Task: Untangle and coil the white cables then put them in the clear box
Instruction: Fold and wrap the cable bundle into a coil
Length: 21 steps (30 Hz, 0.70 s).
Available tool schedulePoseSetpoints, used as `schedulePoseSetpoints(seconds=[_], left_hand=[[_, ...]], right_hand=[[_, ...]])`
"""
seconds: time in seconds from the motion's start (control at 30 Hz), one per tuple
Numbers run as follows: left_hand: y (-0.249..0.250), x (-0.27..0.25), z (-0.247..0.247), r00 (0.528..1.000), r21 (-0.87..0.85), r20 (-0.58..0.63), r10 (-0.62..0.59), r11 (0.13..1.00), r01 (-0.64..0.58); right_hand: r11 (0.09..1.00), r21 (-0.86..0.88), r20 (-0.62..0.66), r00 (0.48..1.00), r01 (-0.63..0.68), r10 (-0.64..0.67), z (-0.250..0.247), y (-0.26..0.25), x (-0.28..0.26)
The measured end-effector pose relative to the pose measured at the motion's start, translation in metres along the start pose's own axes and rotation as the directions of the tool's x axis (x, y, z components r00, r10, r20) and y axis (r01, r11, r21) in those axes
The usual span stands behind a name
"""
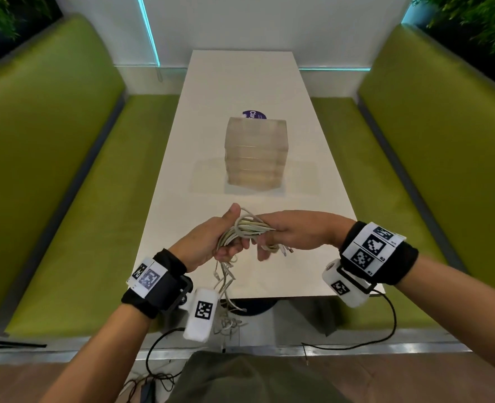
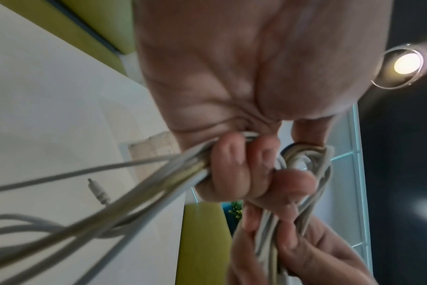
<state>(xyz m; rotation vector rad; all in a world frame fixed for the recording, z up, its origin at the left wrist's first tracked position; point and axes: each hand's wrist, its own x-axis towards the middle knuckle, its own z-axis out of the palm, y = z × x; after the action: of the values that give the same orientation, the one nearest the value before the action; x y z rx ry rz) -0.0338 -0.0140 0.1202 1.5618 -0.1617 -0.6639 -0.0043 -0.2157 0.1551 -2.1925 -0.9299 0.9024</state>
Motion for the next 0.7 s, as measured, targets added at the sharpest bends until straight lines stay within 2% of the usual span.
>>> schedulePoseSetpoints(seconds=[0.07,0.13,0.2,0.23,0.33,0.37,0.43,0.5,0.6,0.7], left_hand=[[0.000,0.002,-0.002,1.000,0.058,0.000,-0.013,0.998,0.013],[-0.001,0.003,-0.006,1.000,0.114,-0.015,-0.023,0.993,0.024],[-0.003,0.003,-0.006,0.997,0.014,0.005,-0.082,0.997,0.081],[-0.003,0.003,-0.004,0.992,0.008,0.056,-0.115,0.993,0.115],[0.003,0.005,0.013,0.954,0.276,0.226,-0.199,0.952,0.133],[0.003,0.006,0.019,0.939,0.346,0.244,-0.242,0.926,0.149],[0.004,0.006,0.026,0.940,0.429,0.202,-0.276,0.887,0.169],[0.002,0.006,0.026,0.956,0.472,0.160,-0.247,0.869,0.145],[-0.003,0.004,0.021,0.961,0.461,0.199,-0.192,0.883,0.081],[-0.002,0.001,0.021,0.955,0.440,0.245,-0.170,0.897,0.047]], right_hand=[[1.000,0.010,0.014,1.000,-0.004,0.004,-0.001,-0.001,-0.003],[0.994,-0.095,0.042,0.997,-0.053,0.058,-0.006,-0.001,-0.006],[0.964,-0.252,0.077,0.991,-0.087,0.110,-0.009,-0.004,-0.008],[0.938,-0.335,0.102,0.986,-0.092,0.133,-0.009,-0.008,-0.008],[0.836,-0.545,0.170,0.967,-0.071,0.192,-0.005,-0.021,-0.001],[0.801,-0.596,0.182,0.962,-0.055,0.201,-0.002,-0.025,0.001],[0.756,-0.653,0.178,0.960,-0.047,0.214,0.000,-0.027,0.004],[0.808,-0.584,0.180,0.958,-0.079,0.224,-0.001,-0.024,0.004],[0.946,-0.303,0.288,0.934,-0.119,0.210,-0.006,-0.018,0.005],[0.984,-0.117,0.387,0.906,-0.134,0.169,-0.008,-0.016,0.002]])
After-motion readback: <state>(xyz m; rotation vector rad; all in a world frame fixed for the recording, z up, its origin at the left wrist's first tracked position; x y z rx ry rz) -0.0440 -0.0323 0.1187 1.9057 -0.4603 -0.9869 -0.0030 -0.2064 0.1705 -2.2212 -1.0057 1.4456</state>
